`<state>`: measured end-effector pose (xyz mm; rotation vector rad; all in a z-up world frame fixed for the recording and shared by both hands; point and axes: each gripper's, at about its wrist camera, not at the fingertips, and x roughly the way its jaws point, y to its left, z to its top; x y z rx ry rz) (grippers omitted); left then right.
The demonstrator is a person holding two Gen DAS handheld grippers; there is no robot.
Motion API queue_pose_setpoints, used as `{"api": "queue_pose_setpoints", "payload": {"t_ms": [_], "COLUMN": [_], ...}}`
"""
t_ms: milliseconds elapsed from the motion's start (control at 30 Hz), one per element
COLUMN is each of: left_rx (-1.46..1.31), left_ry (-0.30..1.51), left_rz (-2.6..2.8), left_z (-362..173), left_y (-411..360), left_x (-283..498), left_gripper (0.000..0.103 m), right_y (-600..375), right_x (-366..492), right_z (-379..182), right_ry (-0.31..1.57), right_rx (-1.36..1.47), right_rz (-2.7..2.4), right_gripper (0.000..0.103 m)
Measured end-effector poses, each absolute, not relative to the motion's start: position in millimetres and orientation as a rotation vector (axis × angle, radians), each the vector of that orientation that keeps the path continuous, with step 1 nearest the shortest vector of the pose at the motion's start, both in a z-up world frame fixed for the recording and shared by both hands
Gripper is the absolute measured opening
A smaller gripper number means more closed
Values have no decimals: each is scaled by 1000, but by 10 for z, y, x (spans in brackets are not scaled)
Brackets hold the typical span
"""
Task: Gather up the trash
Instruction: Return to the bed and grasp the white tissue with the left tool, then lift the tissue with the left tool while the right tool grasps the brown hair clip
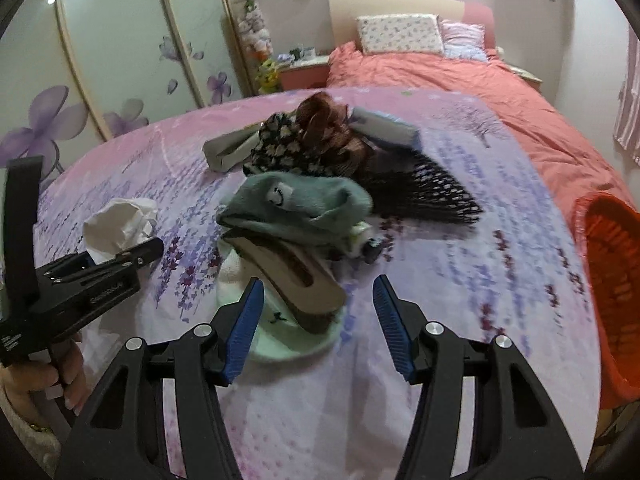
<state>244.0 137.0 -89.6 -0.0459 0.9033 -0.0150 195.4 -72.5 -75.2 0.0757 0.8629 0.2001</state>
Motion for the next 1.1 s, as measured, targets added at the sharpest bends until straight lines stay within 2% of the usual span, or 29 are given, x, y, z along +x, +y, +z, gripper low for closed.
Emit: {"api": "queue_pose_setpoints", "payload": {"t_ms": [133, 367, 833, 1100], "left_rx": [-58, -50, -20, -13], "left_ry": [903, 905, 910, 911], "left_rz": [-23, -24, -13, -12], "left_z": [-896, -911, -931, -934], "left_y": [1419, 1430, 1345, 1328], "left_x": [2475, 2485, 2486, 2483], "left_gripper": [45, 46, 47, 48], "right_y": [-668, -668, -1211, -1250], "right_x": [2035, 1937, 1749, 1882], "right_z": [-819, -777, -774, -867], "right_ry": [894, 864, 864, 904], "right_rx": [60, 35, 61, 76], "right_rz": [211, 204, 32, 38], "right_gripper": [45, 39, 39, 44]}}
